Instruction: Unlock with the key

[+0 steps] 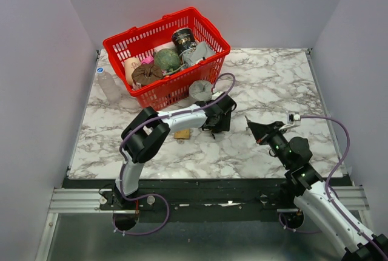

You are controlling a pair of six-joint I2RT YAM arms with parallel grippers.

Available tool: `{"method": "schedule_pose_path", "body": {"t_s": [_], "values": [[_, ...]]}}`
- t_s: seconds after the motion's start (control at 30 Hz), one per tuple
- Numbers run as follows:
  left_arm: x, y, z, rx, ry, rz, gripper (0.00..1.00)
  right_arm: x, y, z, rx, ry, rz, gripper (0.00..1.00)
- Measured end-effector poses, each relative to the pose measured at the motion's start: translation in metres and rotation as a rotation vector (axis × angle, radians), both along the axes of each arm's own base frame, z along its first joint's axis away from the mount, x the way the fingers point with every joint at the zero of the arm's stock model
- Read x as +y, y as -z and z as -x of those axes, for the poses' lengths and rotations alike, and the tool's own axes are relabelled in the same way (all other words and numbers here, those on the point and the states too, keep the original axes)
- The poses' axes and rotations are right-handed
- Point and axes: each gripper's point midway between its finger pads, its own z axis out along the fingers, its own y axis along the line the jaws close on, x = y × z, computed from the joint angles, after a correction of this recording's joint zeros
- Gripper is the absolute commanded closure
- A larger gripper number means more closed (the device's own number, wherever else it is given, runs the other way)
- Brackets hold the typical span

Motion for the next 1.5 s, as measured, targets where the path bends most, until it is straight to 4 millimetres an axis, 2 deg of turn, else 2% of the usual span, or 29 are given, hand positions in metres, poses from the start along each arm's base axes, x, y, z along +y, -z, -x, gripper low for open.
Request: {"method": "schedule_pose_path", "body": {"t_s": [0.07,0.17,0.2,0.3,0.37,0.53,0.67,0.77,0.93,1.03,1.1,1.23,1.37,1.5], "values": [[0.001,0.000,0.000,-0.001,-0.002,-0.005,0.30,0.001,0.000,0.000,0.000,-0.003,0.000,0.99],[0.002,0.002,-0.001,-0.002,-0.002,-0.013,0.50,0.001,0.001,0.001,0.002,-0.007,0.001,0.99],[0.002,0.002,-0.001,-0.005,-0.005,-0.015,0.68,0.001,0.001,0.001,0.003,-0.007,0.001,0.99],[0.000,0.001,-0.002,-0.008,-0.004,-0.003,0.92,0.001,0.004,0.001,0.011,-0.008,0.007,0.99],[-0.003,0.001,-0.002,-0.009,0.008,0.012,1.00,0.001,0.008,0.001,0.025,-0.008,0.015,0.99],[-0.008,-0.004,0.006,0.017,0.043,0.067,1.00,0.001,0.017,0.003,0.049,-0.014,0.026,0.99],[-0.013,-0.030,0.012,0.040,0.080,0.161,1.00,0.008,0.024,0.009,0.055,-0.062,0.031,0.99],[-0.014,-0.071,0.006,-0.014,0.089,0.239,1.00,0.015,0.023,0.012,0.051,-0.109,0.027,0.99],[-0.001,-0.155,-0.008,-0.170,0.047,0.403,1.00,0.026,0.023,0.014,0.050,-0.170,0.020,0.99],[0.017,-0.183,-0.012,-0.223,-0.020,0.482,1.00,0.036,0.026,0.015,0.069,-0.203,0.025,0.99],[0.030,-0.188,-0.014,-0.231,-0.073,0.524,1.00,0.047,0.024,0.016,0.075,-0.237,0.029,0.99],[0.052,-0.171,-0.019,-0.193,-0.172,0.539,1.00,0.069,0.014,0.016,0.072,-0.283,0.032,0.99],[0.057,-0.160,-0.018,-0.157,-0.217,0.543,1.00,0.084,-0.004,0.009,0.033,-0.272,0.007,0.99],[0.058,-0.163,-0.019,-0.149,-0.244,0.565,1.00,0.096,-0.012,-0.003,0.023,-0.248,-0.006,0.99]]}}
